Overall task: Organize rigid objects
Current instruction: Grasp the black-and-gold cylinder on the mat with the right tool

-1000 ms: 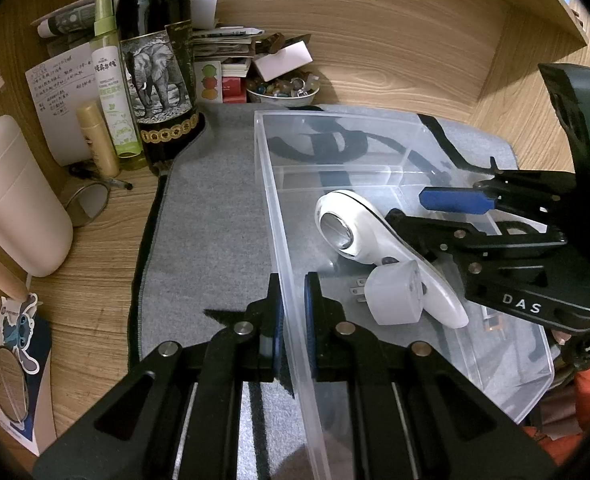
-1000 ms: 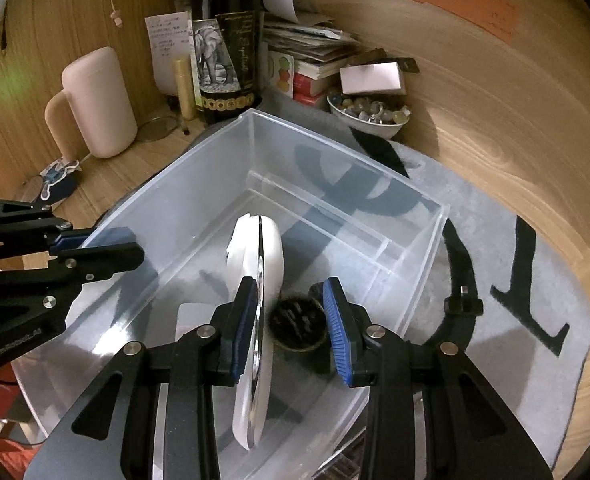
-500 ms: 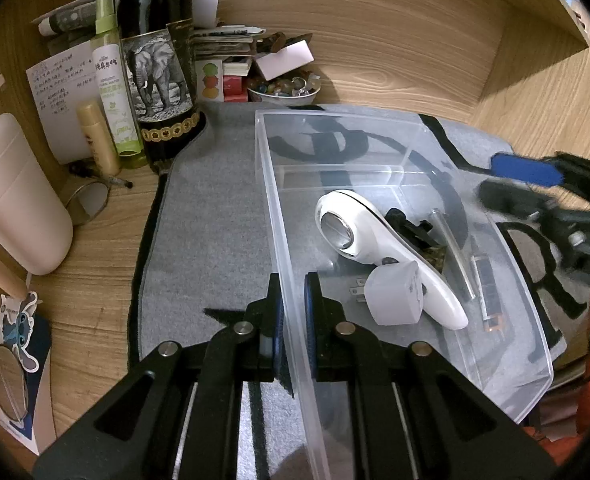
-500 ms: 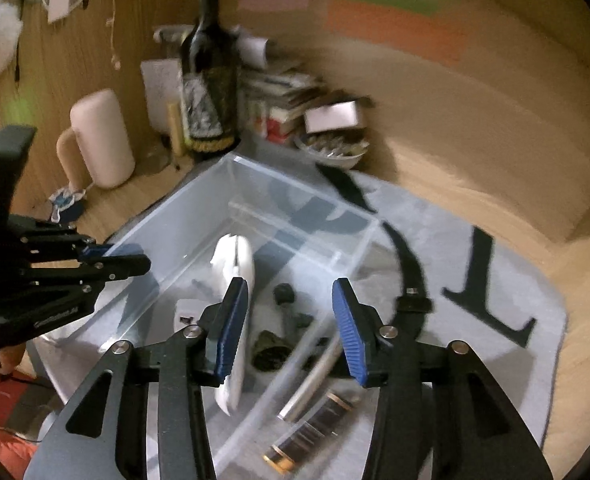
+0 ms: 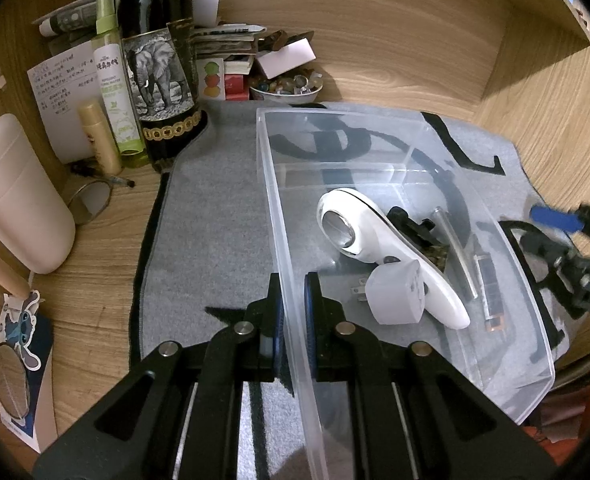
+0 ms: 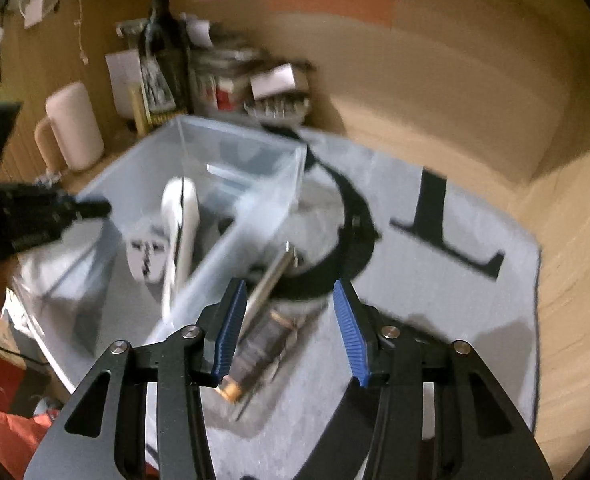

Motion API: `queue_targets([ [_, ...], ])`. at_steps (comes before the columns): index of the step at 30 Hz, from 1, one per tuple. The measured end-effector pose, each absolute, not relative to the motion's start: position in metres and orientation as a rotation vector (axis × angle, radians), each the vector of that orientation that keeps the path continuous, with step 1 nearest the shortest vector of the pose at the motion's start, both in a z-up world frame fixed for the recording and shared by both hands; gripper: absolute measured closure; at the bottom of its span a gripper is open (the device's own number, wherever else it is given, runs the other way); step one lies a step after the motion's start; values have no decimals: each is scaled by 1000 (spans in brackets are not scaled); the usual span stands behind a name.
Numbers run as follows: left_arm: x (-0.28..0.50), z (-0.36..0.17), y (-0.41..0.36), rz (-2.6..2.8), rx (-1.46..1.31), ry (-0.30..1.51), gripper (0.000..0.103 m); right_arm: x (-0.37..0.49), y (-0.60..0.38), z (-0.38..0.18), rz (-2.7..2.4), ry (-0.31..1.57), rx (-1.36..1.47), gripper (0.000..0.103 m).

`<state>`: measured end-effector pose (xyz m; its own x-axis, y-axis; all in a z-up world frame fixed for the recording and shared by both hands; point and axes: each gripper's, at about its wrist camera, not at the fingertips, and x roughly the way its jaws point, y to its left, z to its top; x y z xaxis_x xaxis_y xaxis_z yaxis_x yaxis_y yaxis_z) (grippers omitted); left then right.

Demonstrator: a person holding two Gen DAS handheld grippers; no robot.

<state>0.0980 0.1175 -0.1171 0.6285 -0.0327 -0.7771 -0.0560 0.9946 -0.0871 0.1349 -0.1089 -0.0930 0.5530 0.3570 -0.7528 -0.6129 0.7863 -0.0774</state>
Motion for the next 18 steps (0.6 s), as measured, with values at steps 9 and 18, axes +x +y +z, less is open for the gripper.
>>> queue_targets([
  [9, 97, -118, 117, 17, -102, 894, 93, 130, -105, -138, 629, 924, -349, 61],
  [18, 96, -117, 118, 18, -100, 894, 93, 136, -102, -152, 630, 927, -369, 67],
])
